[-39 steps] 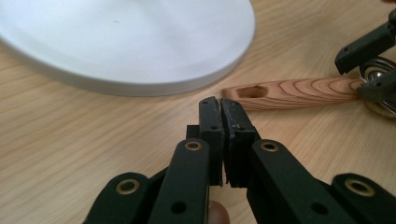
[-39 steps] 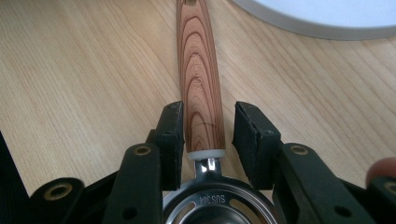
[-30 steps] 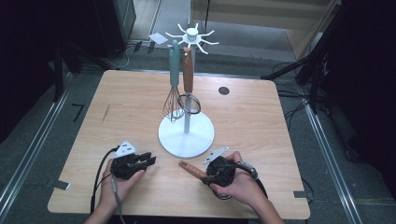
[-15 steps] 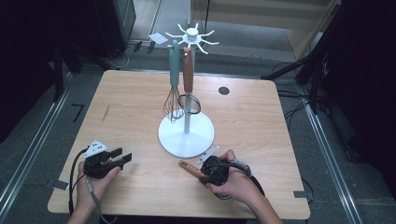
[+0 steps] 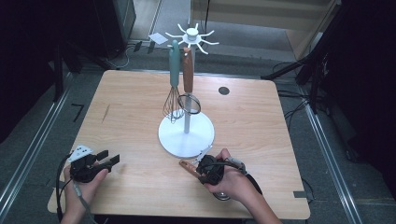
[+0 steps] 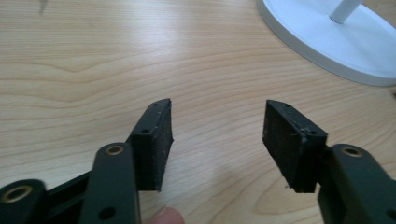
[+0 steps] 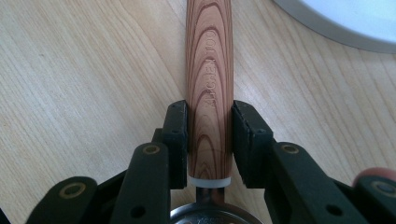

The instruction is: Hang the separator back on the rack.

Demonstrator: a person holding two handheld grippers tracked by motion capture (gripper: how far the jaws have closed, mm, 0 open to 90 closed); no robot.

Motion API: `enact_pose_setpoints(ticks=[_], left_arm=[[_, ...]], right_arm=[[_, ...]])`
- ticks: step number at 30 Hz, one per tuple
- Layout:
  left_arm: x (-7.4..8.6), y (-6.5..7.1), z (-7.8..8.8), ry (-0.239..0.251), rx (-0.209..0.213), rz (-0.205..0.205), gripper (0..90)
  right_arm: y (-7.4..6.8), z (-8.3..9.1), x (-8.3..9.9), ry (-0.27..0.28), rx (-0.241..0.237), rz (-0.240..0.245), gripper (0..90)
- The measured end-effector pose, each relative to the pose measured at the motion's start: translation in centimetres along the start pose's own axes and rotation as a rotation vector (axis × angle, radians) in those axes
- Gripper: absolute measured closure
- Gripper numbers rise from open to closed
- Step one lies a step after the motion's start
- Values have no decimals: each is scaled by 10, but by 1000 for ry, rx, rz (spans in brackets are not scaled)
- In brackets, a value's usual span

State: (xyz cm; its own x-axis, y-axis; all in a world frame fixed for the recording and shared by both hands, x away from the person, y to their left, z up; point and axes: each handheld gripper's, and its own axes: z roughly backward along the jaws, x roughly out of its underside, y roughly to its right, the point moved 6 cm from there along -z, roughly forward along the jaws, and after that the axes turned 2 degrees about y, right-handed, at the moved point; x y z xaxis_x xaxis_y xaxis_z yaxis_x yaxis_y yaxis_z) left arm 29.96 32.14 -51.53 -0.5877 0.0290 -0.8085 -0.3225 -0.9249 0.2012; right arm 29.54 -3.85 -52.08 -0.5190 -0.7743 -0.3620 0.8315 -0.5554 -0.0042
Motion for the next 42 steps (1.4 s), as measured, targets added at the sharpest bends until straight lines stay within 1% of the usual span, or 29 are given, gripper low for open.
enact_pose_setpoints(ticks=[2, 4, 5, 6, 8, 10, 11, 14, 16, 18, 19, 22, 25, 26, 28, 31, 33, 34, 35, 37, 38, 39, 42], left_arm=[[-1, -5, 2, 10, -12, 10, 359], [-2, -10, 4, 27, -42, 21, 327], [-2, -12, 5, 40, -61, 18, 322], [-3, -13, 6, 56, -70, 18, 327], [-5, -14, 8, 82, -80, 18, 331], [-6, -14, 8, 102, -91, 9, 333], [-6, -14, 8, 106, -95, 3, 334], [-7, -13, 7, 116, -94, -5, 330], [-8, -14, 7, 123, -99, -12, 325], [-9, -14, 8, 132, -104, -6, 319], [-9, -15, 9, 136, -105, -4, 313], [-10, -17, 9, 142, -114, 2, 271], [-10, -19, 10, 137, -128, 8, 238], [-10, -19, 10, 138, -131, 9, 231], [-11, -20, 10, 139, -135, 13, 211], [-11, -21, 11, 140, -138, 12, 205], [-12, -22, 12, 155, -140, 19, 205], [-13, -22, 13, 158, -139, 21, 206], [-14, -23, 14, 165, -139, 29, 205], [-15, -24, 15, 174, -140, 36, 205], [-15, -25, 15, 174, -138, 34, 205], [-14, -26, 15, 172, -139, 36, 203], [-13, -28, 14, 166, -138, 34, 186]], right_arm=[[1, 0, 0, 9, 4, -1, 703], [0, 0, 2, 17, 5, -5, 703], [1, 0, 2, 23, 6, -3, 703], [1, 0, 3, 25, 4, -17, 704], [2, 0, 3, 35, 4, -6, 704], [1, 1, 4, 40, 1, -24, 704], [1, 1, 4, 45, 2, -21, 704], [2, 4, 4, 86, 2, -21, 704], [3, 6, 3, 120, 5, -11, 704], [4, 8, 2, 149, 3, -22, 704], [5, 8, 2, 167, 2, -14, 704], [7, 11, 1, 216, 1, -20, 704], [10, 17, -1, 278, 3, -30, 704], [11, 19, -2, 308, 4, -31, 704], [12, 23, -4, 354, -4, -36, 704], [14, 28, -5, 417, -6, -49, 704], [15, 32, -6, 459, -7, -61, 704], [15, 33, -7, 482, -5, -56, 704], [16, 35, -8, 503, -4, -62, 704], [17, 38, -9, 538, 2, -66, 704], [18, 39, -9, 554, 3, -75, 704], [18, 40, -9, 563, -9, -83, 704], [19, 45, -9, 605, -13, -86, 705]])
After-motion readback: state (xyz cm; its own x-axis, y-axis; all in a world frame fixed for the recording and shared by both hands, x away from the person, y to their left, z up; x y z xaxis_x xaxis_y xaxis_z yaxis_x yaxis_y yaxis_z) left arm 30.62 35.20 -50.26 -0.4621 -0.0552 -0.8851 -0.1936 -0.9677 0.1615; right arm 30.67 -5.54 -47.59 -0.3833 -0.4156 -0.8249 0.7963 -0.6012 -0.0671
